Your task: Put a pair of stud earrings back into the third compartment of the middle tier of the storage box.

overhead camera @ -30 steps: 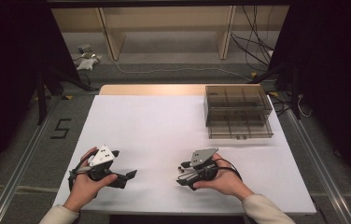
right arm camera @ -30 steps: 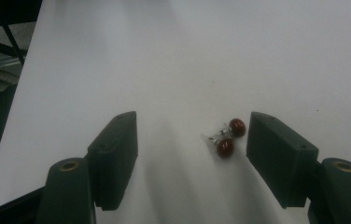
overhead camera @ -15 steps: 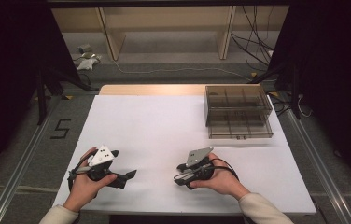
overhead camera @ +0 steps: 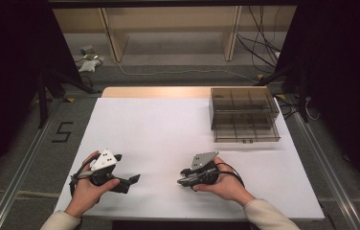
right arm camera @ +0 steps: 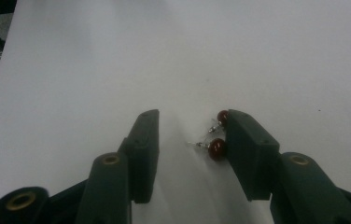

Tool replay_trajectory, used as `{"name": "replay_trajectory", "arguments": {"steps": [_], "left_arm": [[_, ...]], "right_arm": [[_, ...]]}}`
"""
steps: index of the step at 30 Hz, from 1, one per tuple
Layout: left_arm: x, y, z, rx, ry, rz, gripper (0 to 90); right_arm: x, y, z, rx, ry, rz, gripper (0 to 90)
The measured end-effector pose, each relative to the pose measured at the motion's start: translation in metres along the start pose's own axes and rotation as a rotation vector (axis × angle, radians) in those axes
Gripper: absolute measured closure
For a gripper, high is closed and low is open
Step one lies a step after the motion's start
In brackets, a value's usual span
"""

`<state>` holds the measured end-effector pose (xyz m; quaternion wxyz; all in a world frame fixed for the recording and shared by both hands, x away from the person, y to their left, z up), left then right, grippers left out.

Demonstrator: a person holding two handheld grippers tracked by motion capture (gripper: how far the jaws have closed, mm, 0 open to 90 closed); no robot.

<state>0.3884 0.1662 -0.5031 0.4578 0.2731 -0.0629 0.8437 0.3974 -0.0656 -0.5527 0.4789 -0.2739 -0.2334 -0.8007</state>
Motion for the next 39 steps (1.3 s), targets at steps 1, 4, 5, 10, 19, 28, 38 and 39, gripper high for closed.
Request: {"name": "replay_trajectory", "arguments": {"steps": [1, 4, 5, 10, 19, 28, 38, 39], "left_arm": [[0.0000, 0.0001, 0.0000, 0.000, 0.000, 0.000, 0.0], [0.0000, 0.0003, 0.0002, -0.001, 0.000, -0.001, 0.0], [0.0000, 0.0002, 0.0001, -0.001, 0.000, 0.000, 0.0], [-0.0001, 0.0003, 0.0002, -0.001, 0.001, -0.001, 0.0], [-0.0004, 0.0002, 0.0001, 0.000, 0.003, 0.000, 0.0], [-0.0001, 0.0002, -0.0001, -0.003, -0.001, 0.000, 0.0], [-0.0001, 0.0003, -0.0002, -0.003, -0.001, -0.003, 0.0], [-0.0001, 0.0004, -0.0001, -0.003, 0.000, -0.003, 0.0]], "right_arm": [[-0.0001, 0.0004, 0.0000, 0.000, 0.000, -0.004, 58.0], [-0.0001, 0.0004, 0.0001, 0.000, -0.002, -0.009, 58.8], [-0.0002, 0.0005, 0.0002, -0.001, -0.003, -0.013, 59.1], [-0.0006, 0.0011, 0.0006, -0.023, -0.007, -0.022, 60.3], [-0.0009, 0.0023, 0.0009, -0.072, -0.019, -0.043, 64.0], [-0.0016, 0.0034, 0.0008, -0.103, -0.016, -0.096, 73.3], [-0.0015, 0.0044, 0.0003, -0.108, -0.012, -0.116, 78.2], [-0.0014, 0.0044, 0.0004, -0.109, -0.012, -0.117, 78.4]]}}
Point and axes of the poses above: each handheld gripper's, and its own axes: x roughly backward along the jaws, z roughly out of its top, y roughly to its right, the point moved 8 cm from there along -x, roughly forward along the jaws, and after that the axes turned 12 degrees about -z, right-handed, at the moved point
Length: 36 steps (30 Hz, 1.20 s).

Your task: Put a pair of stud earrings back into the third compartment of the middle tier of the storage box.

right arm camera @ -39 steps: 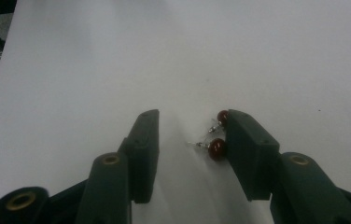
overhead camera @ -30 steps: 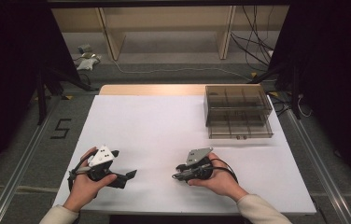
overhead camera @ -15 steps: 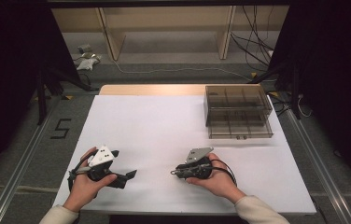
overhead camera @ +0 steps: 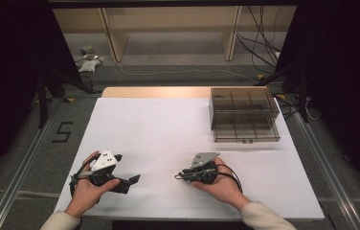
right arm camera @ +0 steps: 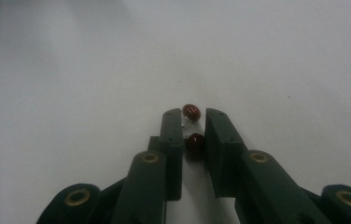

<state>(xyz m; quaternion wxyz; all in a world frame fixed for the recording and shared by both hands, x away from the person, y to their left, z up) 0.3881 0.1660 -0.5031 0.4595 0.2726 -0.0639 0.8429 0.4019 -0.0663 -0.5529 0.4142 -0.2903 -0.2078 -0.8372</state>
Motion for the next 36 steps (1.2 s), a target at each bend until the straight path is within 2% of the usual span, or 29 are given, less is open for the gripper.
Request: {"name": "replay_trajectory", "arguments": {"steps": [27, 36], "left_arm": [[0.0009, -0.0005, 0.0000, 0.001, 0.002, 0.003, 0.0], [0.0011, -0.0005, -0.0001, 0.002, 0.002, 0.004, 0.0]], "right_arm": [[0.0070, 0.0036, 0.0037, -0.028, 0.023, -0.006, 79.9], [0.0094, 0.0042, 0.0017, -0.023, 0.012, -0.003, 80.0]]}}
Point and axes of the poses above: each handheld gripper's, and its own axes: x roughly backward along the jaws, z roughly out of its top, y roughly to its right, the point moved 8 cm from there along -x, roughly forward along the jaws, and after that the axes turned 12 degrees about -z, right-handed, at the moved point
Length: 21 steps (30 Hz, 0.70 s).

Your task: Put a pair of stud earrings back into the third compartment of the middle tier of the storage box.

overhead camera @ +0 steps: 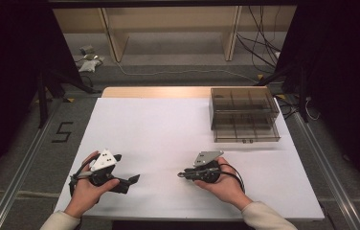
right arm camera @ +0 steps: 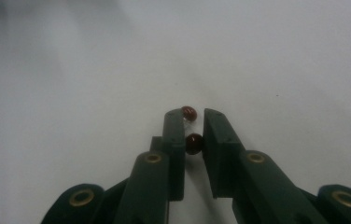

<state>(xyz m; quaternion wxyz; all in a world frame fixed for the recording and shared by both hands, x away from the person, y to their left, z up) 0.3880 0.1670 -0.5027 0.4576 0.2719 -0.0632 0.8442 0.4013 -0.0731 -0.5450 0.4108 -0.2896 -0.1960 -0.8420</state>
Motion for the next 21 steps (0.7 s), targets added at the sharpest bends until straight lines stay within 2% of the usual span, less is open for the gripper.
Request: {"name": "replay_trajectory", "arguments": {"steps": [21], "left_arm": [[0.0000, 0.0000, 0.0003, 0.000, 0.002, 0.001, 0.0]], "right_arm": [[0.0099, 0.0058, 0.0052, -0.015, 0.040, -0.029, 80.1]]}}
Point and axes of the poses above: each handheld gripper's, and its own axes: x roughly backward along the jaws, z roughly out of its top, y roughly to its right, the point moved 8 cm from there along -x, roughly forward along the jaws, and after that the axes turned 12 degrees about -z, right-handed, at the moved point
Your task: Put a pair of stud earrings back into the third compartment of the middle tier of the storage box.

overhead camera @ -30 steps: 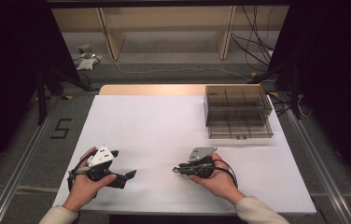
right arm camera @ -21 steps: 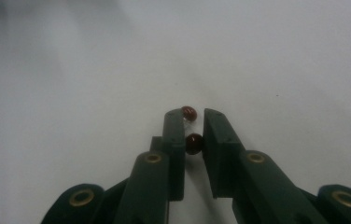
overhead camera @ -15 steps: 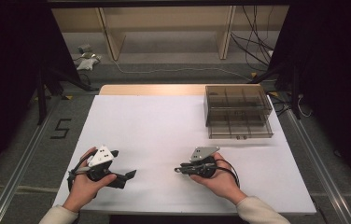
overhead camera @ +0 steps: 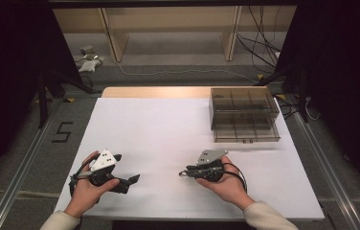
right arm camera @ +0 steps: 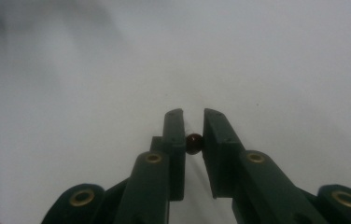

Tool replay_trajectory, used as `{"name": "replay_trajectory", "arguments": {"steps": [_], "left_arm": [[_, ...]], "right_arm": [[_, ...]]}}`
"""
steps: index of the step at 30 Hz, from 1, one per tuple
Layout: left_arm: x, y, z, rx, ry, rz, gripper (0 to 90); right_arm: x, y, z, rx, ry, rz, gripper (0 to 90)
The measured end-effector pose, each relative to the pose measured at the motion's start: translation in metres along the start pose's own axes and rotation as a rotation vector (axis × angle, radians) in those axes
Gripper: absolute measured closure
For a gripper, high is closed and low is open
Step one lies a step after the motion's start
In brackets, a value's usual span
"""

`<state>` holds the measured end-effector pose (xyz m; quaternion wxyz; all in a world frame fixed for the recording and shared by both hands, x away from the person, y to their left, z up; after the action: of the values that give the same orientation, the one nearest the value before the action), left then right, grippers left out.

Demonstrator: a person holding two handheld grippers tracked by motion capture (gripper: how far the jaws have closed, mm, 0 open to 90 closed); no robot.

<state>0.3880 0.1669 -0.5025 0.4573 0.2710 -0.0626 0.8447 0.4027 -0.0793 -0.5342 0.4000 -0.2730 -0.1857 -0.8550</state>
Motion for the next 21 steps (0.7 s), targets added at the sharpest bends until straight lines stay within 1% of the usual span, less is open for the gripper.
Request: {"name": "replay_trajectory", "arguments": {"steps": [4, 14, 21], "left_arm": [[0.0000, 0.0001, 0.0000, 0.001, 0.000, 0.000, 0.0], [-0.0001, -0.0001, 0.0000, 0.000, 0.000, 0.001, 0.0], [0.0001, 0.0000, 0.0001, 0.001, 0.001, 0.001, 0.0]], "right_arm": [[0.0009, 0.0007, 0.0006, 0.001, 0.006, -0.004, 80.0], [0.0044, 0.0043, 0.0024, -0.015, 0.017, -0.013, 80.1], [0.0062, 0.0074, 0.0037, -0.015, 0.027, -0.024, 80.1]]}}
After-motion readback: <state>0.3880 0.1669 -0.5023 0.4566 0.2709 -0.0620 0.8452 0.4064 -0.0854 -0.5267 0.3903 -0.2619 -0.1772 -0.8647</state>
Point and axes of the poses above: each handheld gripper's, and its own axes: x roughly backward along the jaws, z roughly out of its top, y roughly to its right, the point moved 8 cm from there along -x, roughly forward along the jaws, and after that the axes turned 12 degrees about -z, right-handed, at the moved point
